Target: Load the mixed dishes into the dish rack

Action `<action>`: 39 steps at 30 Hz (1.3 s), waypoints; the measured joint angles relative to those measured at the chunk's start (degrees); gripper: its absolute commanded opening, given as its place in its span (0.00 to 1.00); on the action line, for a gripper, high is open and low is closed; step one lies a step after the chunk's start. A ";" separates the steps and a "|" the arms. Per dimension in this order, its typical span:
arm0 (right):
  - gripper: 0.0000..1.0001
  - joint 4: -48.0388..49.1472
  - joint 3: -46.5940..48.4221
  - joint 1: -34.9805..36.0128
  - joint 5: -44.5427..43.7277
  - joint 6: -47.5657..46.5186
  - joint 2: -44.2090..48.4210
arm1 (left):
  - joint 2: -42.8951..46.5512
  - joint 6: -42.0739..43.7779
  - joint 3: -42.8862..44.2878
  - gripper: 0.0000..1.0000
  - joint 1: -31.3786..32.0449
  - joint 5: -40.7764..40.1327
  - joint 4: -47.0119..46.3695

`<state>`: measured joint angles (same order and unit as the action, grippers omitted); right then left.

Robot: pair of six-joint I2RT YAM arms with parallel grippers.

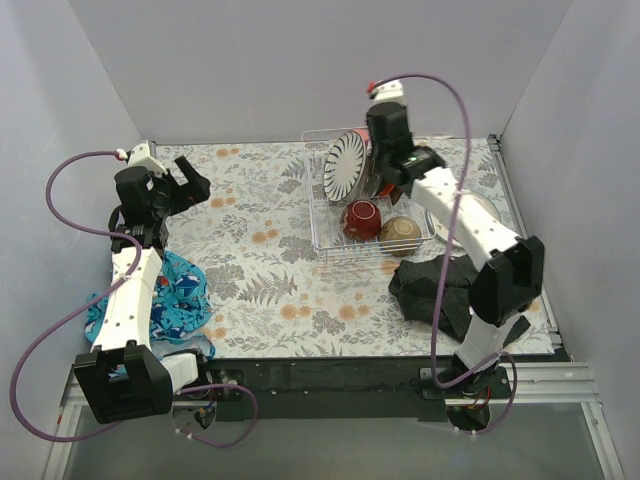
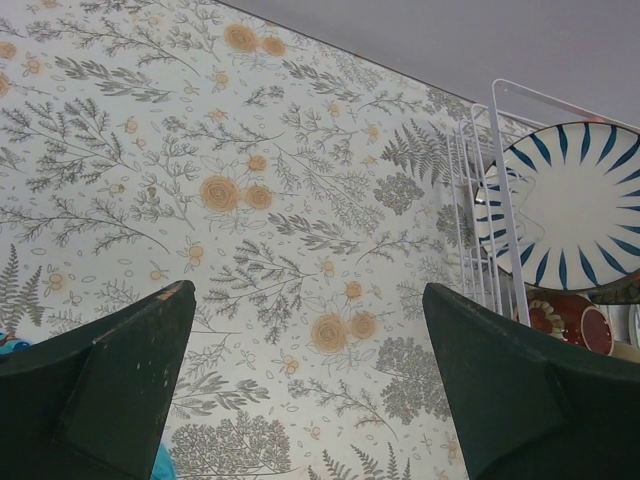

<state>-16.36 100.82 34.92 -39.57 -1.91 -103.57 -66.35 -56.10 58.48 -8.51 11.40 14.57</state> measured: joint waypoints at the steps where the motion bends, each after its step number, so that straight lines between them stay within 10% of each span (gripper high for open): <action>1: 0.55 -1.11 -1.09 -2.69 1.20 0.92 2.05 | 0.00 -0.26 -0.02 0.98 0.00 0.33 -0.13; 9: 0.57 -9.51 -8.22 -23.30 11.37 4.09 9.46 | 0.00 -1.88 -1.11 0.98 0.24 2.43 -1.09; 12: 0.75 -12.85 -10.71 -24.74 15.91 3.67 9.38 | 0.00 -1.49 -1.11 0.98 0.72 2.82 -1.27; 23: 0.67 -20.37 -12.63 -43.60 39.85 1.22 1.38 | 0.00 3.93 -3.37 0.98 2.36 3.37 -0.85; 39: 0.66 -21.27 -1.68 -48.61 38.62 -11.10 -16.41 | -5.16 7.91 -8.41 0.98 2.36 9.73 -0.11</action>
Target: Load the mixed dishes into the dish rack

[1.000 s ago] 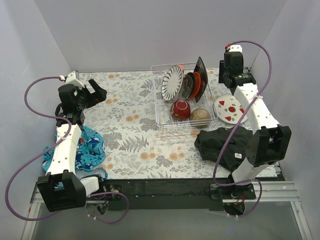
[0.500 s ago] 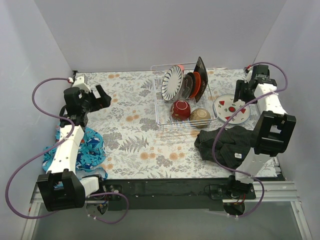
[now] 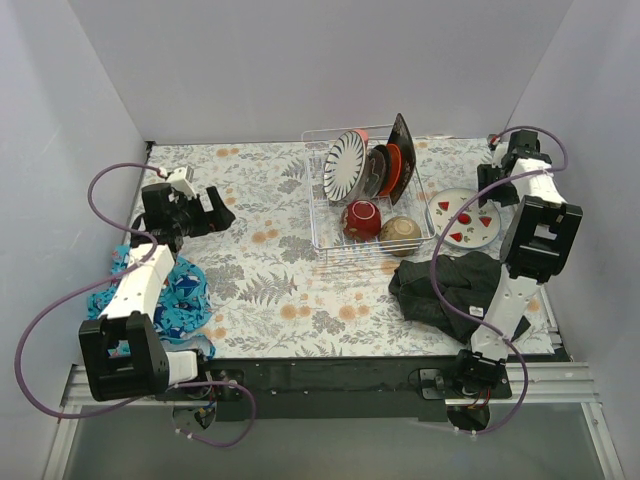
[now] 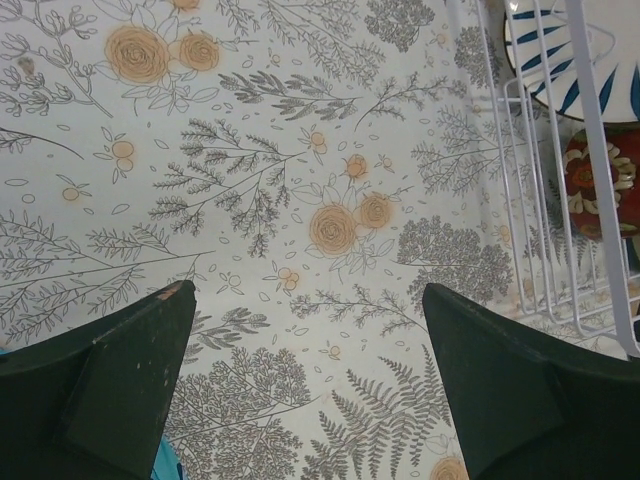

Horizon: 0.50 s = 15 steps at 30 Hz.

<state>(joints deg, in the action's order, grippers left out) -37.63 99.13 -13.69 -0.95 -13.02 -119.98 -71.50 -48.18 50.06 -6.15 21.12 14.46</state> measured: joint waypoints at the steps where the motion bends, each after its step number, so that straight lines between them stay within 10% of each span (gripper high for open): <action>1: 0.66 0.13 1.53 -0.44 -0.33 -1.03 -1.55 | -0.96 0.22 0.00 0.98 0.00 0.35 -0.22; 15: 0.66 -2.25 15.65 -1.73 2.54 -11.80 -13.35 | -10.49 1.99 0.76 0.98 0.00 3.10 -2.58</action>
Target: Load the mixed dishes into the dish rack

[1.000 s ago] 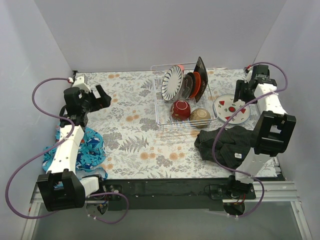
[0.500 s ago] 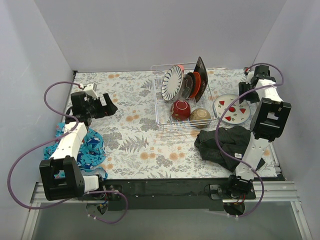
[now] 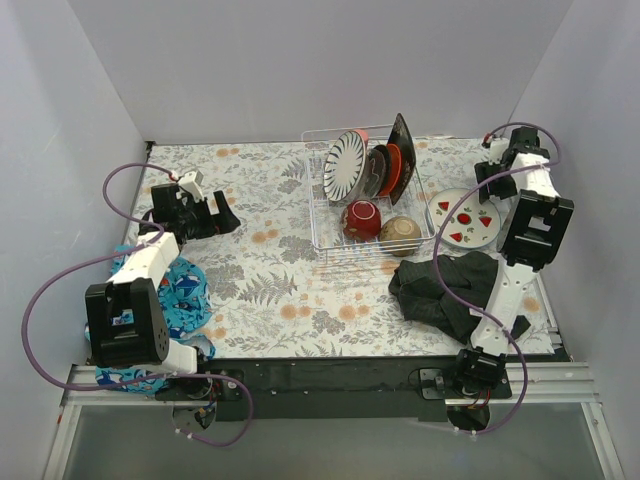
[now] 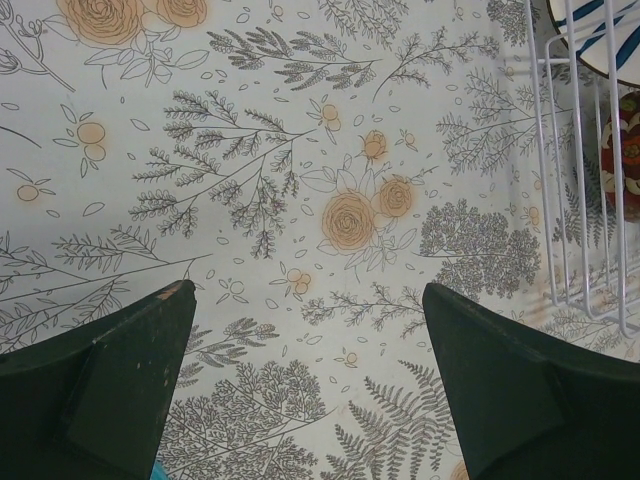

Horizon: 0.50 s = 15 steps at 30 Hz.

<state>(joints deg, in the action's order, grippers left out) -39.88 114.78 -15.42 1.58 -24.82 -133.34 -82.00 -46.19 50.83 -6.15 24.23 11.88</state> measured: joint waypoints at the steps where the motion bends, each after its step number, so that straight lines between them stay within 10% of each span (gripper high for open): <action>1: 0.66 -0.72 0.22 -0.28 1.20 -0.07 -0.35 | -0.39 0.13 0.20 0.98 0.00 0.20 0.02; 10: 0.47 -7.72 1.38 -3.85 13.40 -1.46 -2.38 | -1.38 1.03 0.66 0.98 0.02 0.72 -0.11; 15: 0.02 -10.64 1.01 -5.27 19.21 -2.54 -2.43 | -1.38 1.40 0.66 0.98 0.55 0.70 -0.09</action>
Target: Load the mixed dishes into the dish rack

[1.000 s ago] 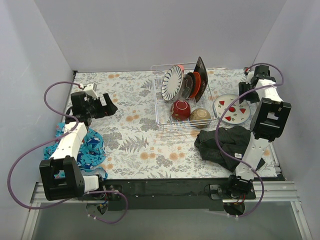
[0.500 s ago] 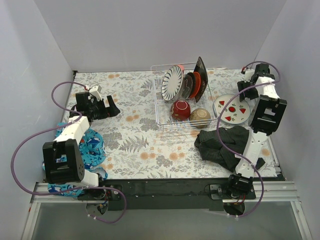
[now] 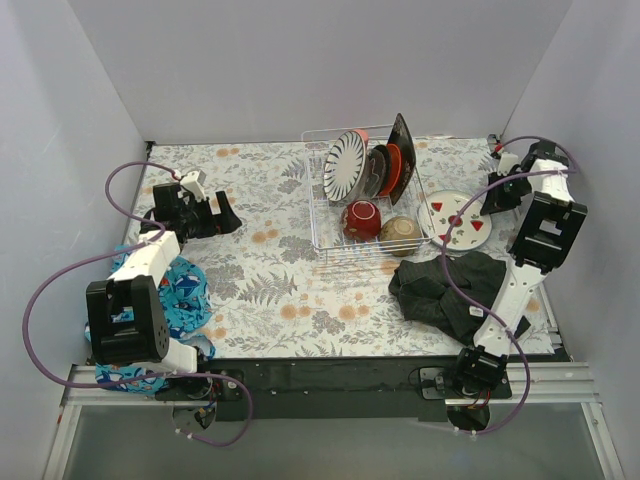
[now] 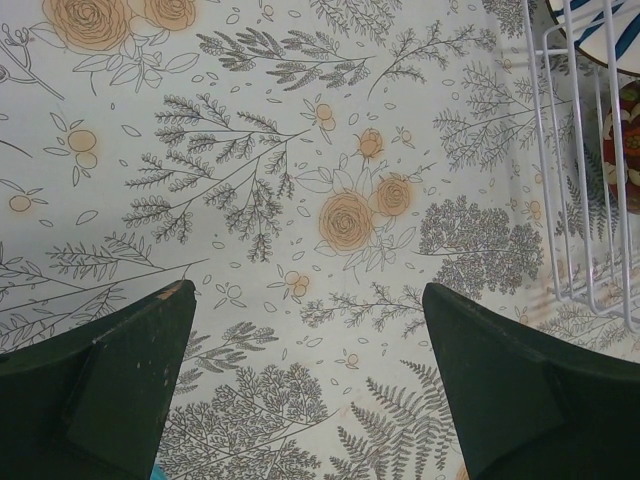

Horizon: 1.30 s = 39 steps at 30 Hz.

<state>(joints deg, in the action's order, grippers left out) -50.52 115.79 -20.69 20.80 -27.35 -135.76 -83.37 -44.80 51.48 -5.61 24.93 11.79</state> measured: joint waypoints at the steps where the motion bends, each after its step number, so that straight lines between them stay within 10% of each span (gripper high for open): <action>1: 0.01 -0.59 -0.22 -0.22 1.27 -0.04 0.07 | 0.00 0.02 0.00 0.98 0.11 0.00 0.00; 18: 0.01 -2.84 -1.60 4.13 -5.03 4.70 14.60 | 1.79 -2.82 0.00 0.98 0.48 3.13 -2.62; 39: 0.01 -8.44 -26.23 7.93 -18.56 10.36 41.57 | 2.84 -8.00 0.00 0.98 2.05 6.86 -6.34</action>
<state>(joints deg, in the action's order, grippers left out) -58.96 89.56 -12.75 2.24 -16.99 -94.19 -80.53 -52.80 51.48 -3.55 31.79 5.45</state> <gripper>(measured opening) 0.042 0.982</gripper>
